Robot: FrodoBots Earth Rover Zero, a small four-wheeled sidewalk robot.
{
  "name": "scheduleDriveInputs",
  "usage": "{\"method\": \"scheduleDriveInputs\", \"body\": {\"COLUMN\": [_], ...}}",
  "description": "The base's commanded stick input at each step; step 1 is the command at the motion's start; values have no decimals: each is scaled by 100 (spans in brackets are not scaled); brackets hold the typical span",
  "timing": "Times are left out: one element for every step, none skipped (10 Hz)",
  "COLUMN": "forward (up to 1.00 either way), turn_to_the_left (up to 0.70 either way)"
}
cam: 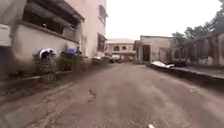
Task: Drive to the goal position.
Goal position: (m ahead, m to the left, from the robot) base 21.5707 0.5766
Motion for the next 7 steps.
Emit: {"method": "scheduleDriveInputs", "body": {"forward": [100, 100, 100, 100, 100, 100, 100], "turn_to_the_left": [7, -17, -28, -28, -28, -28, -28]}}
